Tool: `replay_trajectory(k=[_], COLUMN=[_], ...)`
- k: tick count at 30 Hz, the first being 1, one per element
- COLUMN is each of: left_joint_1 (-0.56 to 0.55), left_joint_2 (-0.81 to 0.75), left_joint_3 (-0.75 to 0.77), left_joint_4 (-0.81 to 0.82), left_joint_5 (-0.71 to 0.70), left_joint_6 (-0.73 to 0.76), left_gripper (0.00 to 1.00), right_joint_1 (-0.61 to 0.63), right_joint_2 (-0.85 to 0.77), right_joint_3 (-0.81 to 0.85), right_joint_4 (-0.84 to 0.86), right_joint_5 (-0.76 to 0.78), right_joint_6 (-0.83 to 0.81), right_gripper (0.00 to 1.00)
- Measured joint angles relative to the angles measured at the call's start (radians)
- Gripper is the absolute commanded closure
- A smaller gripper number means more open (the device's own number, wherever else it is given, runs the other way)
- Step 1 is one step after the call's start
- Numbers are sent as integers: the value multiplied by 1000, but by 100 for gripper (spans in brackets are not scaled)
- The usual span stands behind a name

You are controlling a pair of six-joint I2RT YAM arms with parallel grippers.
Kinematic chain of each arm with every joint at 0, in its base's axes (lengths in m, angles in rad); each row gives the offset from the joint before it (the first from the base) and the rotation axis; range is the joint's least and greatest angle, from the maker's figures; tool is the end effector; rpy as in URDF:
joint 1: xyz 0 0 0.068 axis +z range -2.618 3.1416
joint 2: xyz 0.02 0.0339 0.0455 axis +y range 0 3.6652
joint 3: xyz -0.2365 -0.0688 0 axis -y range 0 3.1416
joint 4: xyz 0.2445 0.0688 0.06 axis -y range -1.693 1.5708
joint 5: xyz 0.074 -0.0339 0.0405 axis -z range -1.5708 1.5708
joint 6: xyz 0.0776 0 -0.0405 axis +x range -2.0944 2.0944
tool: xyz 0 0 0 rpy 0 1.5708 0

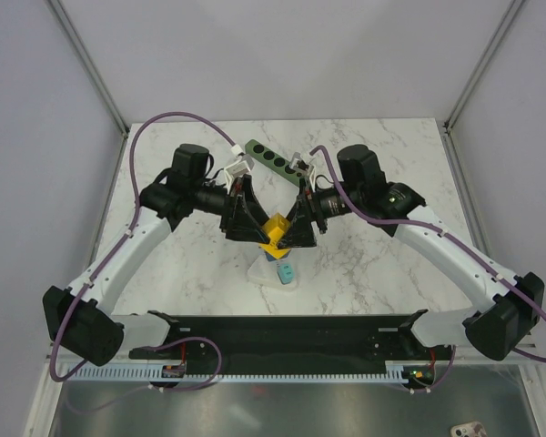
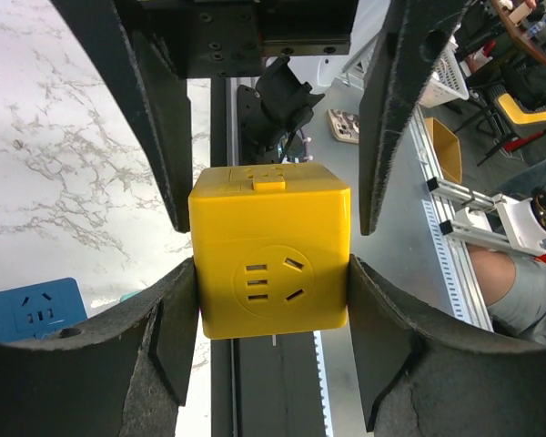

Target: Insert the plug

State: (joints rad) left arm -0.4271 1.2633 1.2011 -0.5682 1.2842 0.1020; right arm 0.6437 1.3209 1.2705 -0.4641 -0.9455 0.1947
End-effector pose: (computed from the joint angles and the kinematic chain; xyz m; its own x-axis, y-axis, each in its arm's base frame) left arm 0.2183 -0.1811 0.3270 -0.4500 0.2364 -0.8612 0.8727 -0.0882 -0.4802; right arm 0.2124 0.2380 0.3315 -0.5634 -0.2811 -0.7769 -0.8224 0.1009 0.5599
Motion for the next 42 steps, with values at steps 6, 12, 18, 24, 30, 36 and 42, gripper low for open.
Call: replay_trajectory(k=[6, 12, 18, 24, 30, 36, 42], left_joint_1=[0, -1, -1, 0, -1, -1, -3], left_joint_2=[15, 15, 29, 37, 42, 54, 67], left_joint_3=[0, 0, 13, 22, 23, 23, 61], left_joint_4=[-14, -22, -40, -58, -64, -72, -73], left_joint_5=[1, 12, 39, 54, 60, 75, 28], left_joint_6=[8, 9, 8, 8, 7, 4, -18], left_gripper=[98, 98, 98, 98, 98, 50, 21], right_joint_1=[0, -1, -1, 8, 31, 35, 36], right_joint_2=[0, 2, 2, 3, 14, 10, -17], right_joint_3=[2, 2, 0, 0, -2, -4, -4], right_joint_4=[-3, -10, -7, -5, 1, 7, 11], right_joint_5=[-20, -28, -33, -33, -25, -11, 51], right_joint_6=[-14, -19, -24, -7, 3, 8, 29], right_gripper=[15, 24, 44, 27, 30, 100, 100])
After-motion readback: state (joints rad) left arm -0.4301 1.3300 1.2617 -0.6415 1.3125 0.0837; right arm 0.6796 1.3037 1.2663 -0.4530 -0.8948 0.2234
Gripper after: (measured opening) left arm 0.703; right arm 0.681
